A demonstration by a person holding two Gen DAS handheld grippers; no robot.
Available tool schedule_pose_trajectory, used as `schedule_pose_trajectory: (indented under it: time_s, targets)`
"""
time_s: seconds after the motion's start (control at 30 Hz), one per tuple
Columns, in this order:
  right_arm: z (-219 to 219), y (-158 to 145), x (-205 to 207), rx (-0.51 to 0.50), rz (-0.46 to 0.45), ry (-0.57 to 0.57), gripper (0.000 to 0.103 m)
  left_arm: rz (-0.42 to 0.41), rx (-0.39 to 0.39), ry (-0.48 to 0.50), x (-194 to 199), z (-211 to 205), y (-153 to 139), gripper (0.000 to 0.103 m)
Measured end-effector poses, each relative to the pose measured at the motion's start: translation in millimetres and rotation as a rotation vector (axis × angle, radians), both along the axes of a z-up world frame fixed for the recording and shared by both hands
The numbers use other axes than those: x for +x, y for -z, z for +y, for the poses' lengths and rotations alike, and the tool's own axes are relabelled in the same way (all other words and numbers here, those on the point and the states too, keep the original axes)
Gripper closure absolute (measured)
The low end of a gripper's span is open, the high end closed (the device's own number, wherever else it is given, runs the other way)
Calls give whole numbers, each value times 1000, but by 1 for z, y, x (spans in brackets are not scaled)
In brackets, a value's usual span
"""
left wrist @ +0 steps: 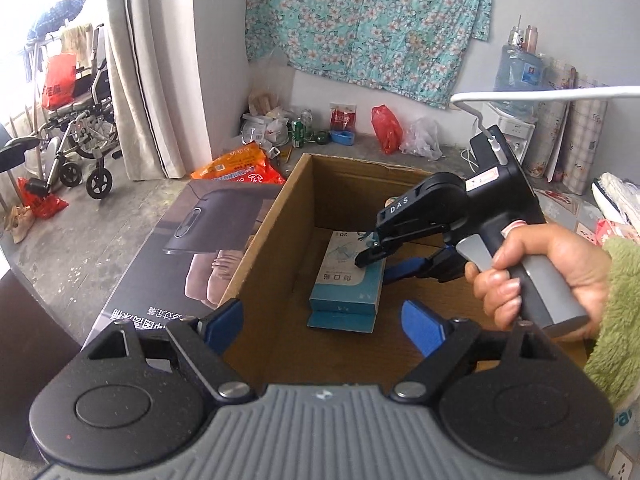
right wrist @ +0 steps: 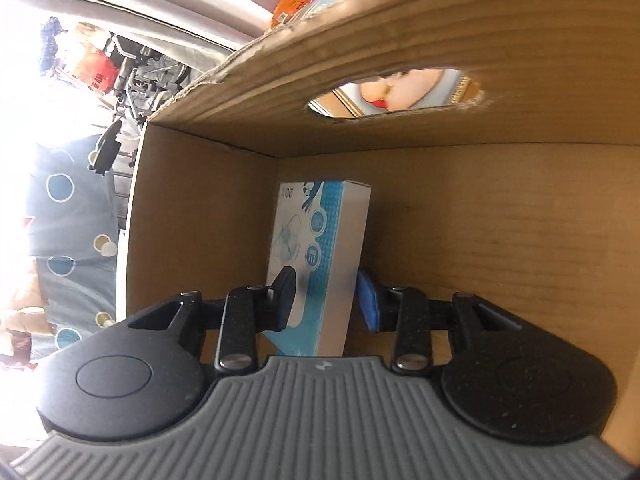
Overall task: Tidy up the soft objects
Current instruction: 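Carry the bandage box into the cardboard box and open the right gripper, then return the right gripper to the pile and grasp the clear cotton-swab bag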
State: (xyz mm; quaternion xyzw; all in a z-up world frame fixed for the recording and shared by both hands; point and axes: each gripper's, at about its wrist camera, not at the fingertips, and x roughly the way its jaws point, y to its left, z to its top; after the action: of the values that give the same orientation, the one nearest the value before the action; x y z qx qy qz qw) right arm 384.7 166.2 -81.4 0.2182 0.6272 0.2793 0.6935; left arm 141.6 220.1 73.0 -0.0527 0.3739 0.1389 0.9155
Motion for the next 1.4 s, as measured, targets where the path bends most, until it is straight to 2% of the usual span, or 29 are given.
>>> schedule_pose_trajectory:
  time_s: [0.17,0.33,0.5,0.57,0.67,0.77,0.93,1.07,1.2,1.4]
  targets:
    - [16,8,6,-21,9,-24,70,-3,6,5,-4,-3,1,15]
    - [36,17,17,11,17,6,72,-2,11,-1,-6,-5,3,15]
    - [36,18,21,41,-20,11,70,-5,14,2,-10,-10,2,15]
    - [31,14,21,47,-26,0,63,-13,16,11,-13,-15,1,13]
    - [21,-7,14,41,-86,-23,59,-38,24,31,-20,-26,-3,11]
    - [-9,-36,-2,99,-157,-28,58,-81,39,54,-31,-42,-10,9]
    - [-71,-84,-41,251,-269,-50,56,-164,35,122,-52,-76,-22,5]
    - [-157,-112,-82,323,-348,-57,54,-211,40,185,-65,-115,-25,4]
    - [-253,-129,-121,295,-430,-12,52,-251,41,282,-69,-168,-24,4]
    - [-383,-137,-151,150,-534,151,49,-268,-15,494,-48,-251,-8,4]
